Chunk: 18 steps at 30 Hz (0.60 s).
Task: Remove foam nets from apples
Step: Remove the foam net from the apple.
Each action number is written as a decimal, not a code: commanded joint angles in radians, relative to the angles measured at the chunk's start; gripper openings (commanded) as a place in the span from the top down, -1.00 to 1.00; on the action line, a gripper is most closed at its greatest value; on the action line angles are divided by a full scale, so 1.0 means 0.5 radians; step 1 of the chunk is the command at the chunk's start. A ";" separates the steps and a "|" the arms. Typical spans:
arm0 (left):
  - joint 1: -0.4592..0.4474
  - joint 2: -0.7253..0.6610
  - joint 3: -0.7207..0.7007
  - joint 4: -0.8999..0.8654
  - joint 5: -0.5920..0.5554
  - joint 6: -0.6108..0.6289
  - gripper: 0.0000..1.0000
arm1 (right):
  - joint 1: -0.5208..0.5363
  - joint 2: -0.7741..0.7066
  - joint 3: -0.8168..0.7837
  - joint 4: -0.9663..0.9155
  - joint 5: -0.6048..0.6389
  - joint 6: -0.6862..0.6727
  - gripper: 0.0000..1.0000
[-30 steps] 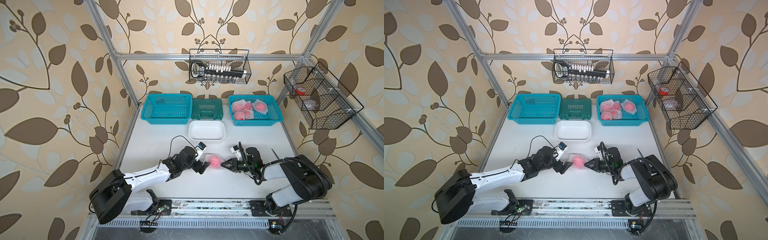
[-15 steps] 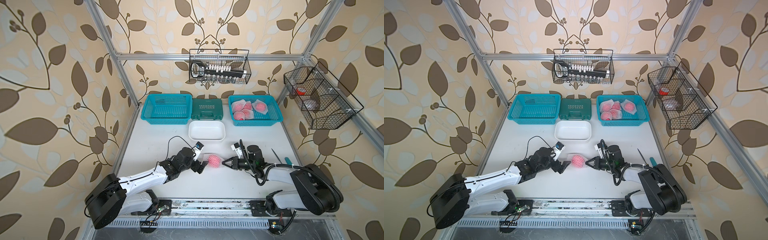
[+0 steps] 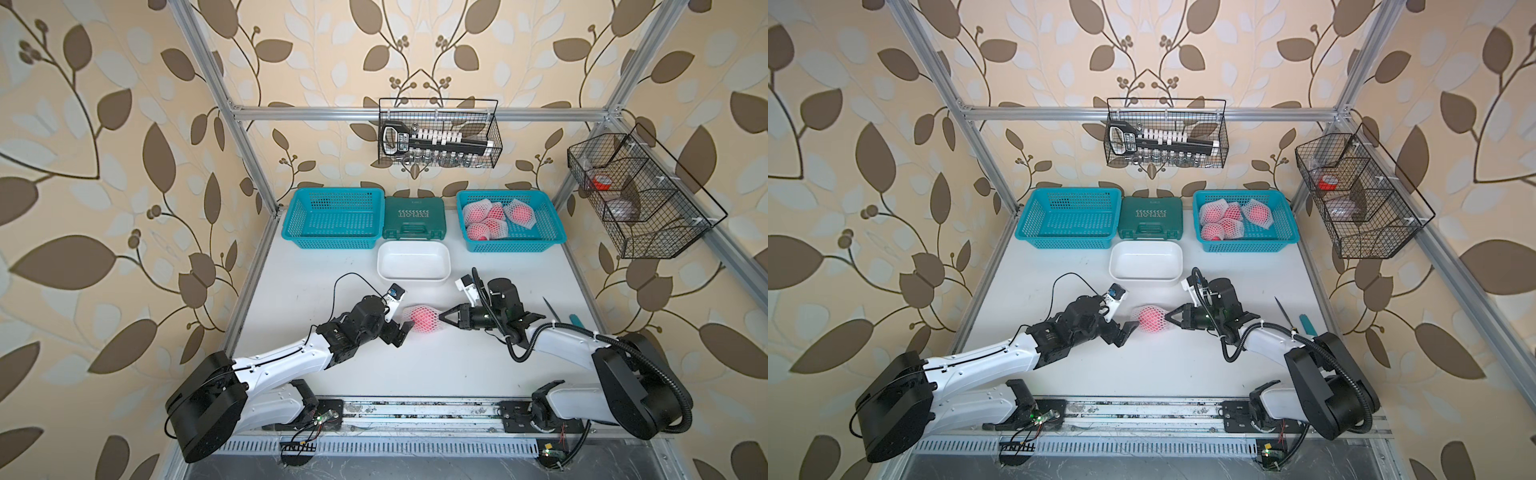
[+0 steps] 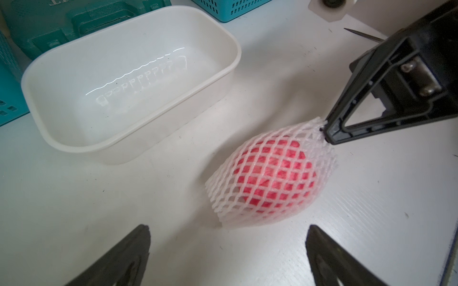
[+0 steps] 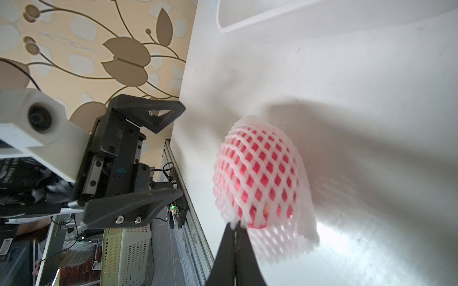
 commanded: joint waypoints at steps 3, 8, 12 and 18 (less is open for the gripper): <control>-0.014 0.023 0.046 -0.006 -0.069 0.017 -0.97 | 0.112 0.097 0.164 -0.061 0.063 -0.051 0.87; -0.012 -0.011 0.047 0.002 -0.183 -0.003 -0.97 | 0.240 0.182 0.313 -0.064 0.124 -0.042 0.84; -0.008 -0.031 0.030 -0.007 -0.248 -0.023 -0.97 | 0.325 0.309 0.481 -0.175 0.188 -0.094 0.78; 0.016 0.024 0.010 -0.025 -0.251 -0.082 -0.97 | 0.415 0.403 0.640 -0.281 0.284 -0.133 0.76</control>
